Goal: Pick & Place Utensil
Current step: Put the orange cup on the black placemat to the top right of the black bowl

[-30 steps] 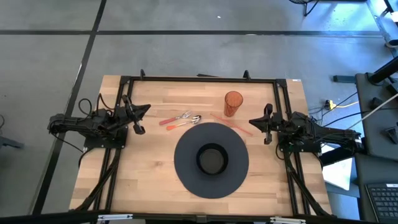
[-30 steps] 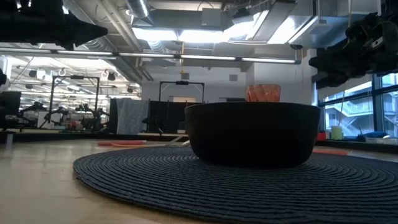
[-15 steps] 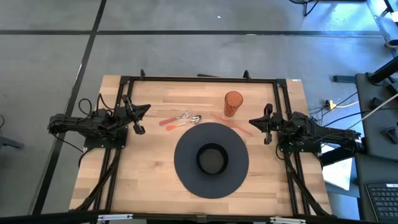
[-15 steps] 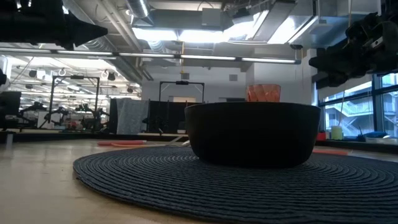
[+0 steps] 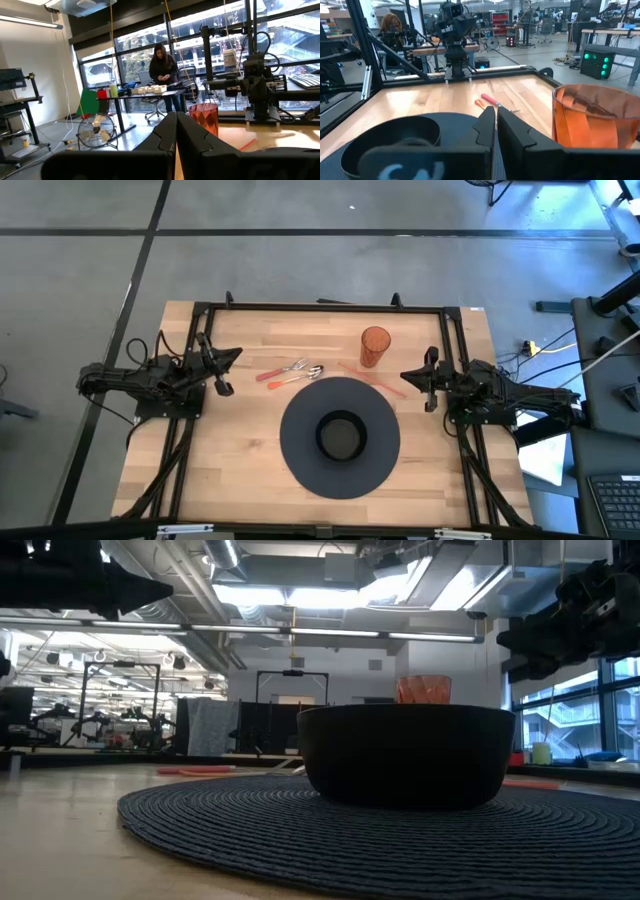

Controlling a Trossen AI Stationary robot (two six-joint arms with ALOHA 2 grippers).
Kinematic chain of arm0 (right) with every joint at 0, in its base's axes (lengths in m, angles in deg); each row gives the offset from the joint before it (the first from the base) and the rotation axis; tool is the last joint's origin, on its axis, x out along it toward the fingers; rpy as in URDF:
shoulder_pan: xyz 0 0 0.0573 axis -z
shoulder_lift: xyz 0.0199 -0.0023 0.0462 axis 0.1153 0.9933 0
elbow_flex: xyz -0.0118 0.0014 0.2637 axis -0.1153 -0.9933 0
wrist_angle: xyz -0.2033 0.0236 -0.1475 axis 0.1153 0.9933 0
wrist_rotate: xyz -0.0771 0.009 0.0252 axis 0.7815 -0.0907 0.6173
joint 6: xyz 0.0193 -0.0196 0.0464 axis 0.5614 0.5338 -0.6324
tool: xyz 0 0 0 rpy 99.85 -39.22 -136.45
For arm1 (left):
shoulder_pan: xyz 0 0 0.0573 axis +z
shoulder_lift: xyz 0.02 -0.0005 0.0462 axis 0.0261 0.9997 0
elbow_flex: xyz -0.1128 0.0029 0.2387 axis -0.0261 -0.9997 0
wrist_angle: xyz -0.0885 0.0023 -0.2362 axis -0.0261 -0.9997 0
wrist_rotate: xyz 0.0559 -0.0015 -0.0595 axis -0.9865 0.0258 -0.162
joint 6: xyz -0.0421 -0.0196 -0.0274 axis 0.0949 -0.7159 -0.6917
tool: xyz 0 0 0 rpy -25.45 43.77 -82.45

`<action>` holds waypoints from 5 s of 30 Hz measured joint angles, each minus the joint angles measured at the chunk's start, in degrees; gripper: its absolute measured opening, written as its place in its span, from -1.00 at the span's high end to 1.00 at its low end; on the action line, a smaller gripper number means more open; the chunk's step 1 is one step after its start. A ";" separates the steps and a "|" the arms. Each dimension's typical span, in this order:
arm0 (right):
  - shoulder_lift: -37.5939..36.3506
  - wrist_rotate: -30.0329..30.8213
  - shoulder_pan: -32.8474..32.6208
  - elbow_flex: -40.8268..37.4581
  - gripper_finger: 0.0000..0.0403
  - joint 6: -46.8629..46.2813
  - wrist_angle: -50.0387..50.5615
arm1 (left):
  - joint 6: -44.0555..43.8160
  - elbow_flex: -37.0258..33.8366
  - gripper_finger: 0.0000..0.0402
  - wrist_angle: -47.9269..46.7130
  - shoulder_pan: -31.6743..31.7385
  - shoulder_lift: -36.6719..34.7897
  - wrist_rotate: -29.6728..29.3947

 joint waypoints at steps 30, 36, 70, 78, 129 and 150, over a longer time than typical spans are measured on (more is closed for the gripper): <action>37.59 9.98 1.90 40.59 0.97 6.46 22.23 | 0.20 0.00 0.98 0.01 0.00 0.00 0.02; 43.06 1.87 6.87 46.35 0.98 10.66 24.30 | 0.17 -0.02 0.98 0.00 -0.02 0.00 0.02; 75.38 -1.49 20.97 79.23 0.10 20.09 63.28 | 1.73 -0.02 0.98 0.03 0.00 0.00 0.02; 75.39 -1.54 16.04 79.07 -0.28 21.95 64.28 | 1.75 -0.02 0.98 0.03 0.00 0.00 0.00; 88.87 5.09 14.82 78.93 -0.36 19.12 64.41 | 1.14 -0.02 0.98 -0.02 -0.02 0.00 0.02; 92.76 4.46 14.88 78.93 0.73 21.99 66.20 | 1.14 -0.02 0.98 -0.02 -0.01 0.00 0.02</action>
